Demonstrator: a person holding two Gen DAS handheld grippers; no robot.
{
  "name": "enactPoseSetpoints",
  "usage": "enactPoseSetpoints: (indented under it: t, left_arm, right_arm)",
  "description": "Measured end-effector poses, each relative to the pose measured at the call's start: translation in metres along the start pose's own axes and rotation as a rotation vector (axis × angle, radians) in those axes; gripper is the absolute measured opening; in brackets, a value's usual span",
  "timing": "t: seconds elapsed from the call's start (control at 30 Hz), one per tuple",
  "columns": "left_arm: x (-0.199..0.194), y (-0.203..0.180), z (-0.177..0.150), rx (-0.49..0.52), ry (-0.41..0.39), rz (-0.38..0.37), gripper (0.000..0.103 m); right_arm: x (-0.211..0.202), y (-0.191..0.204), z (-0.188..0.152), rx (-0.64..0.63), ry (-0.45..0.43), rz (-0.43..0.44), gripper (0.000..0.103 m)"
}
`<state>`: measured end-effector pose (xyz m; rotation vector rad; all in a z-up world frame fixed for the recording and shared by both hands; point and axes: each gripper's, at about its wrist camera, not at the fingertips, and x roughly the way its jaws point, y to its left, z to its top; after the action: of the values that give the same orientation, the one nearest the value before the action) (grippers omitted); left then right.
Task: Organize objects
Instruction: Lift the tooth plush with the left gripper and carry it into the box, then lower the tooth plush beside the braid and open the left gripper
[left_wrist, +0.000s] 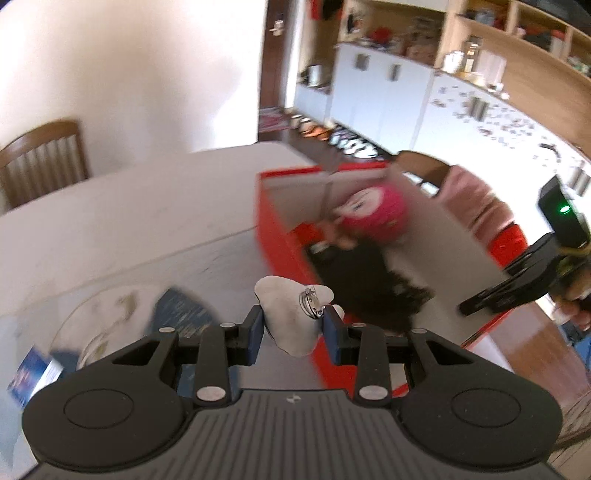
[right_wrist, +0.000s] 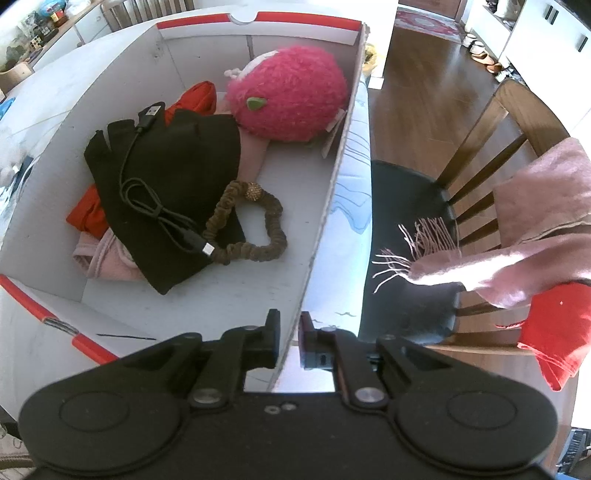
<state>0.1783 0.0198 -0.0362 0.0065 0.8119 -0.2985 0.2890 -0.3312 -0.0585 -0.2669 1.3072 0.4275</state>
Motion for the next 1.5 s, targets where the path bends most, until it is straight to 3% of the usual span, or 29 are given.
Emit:
enactPoseSetpoints:
  t: [0.27,0.7,1.07,1.5]
  left_arm:
    - [0.040,-0.049,0.042,0.116,0.011,-0.095,0.033]
    - [0.122,-0.102,0.078,0.203,0.134,-0.219,0.033]
    - [0.167,-0.132,0.075,0.311,0.231,-0.231,0.033]
    - [0.198,-0.135,0.065,0.339,0.341,-0.205,0.034]
  right_arm:
    - [-0.001,0.000,-0.001,0.001,-0.003,0.001,0.009]
    - [-0.001,-0.002,0.000,0.004,-0.004,0.009,0.009]
    - [-0.001,-0.005,0.002,0.014,-0.006,0.015,0.009]
    - [-0.001,-0.005,0.004,0.009,-0.005,0.013,0.009]
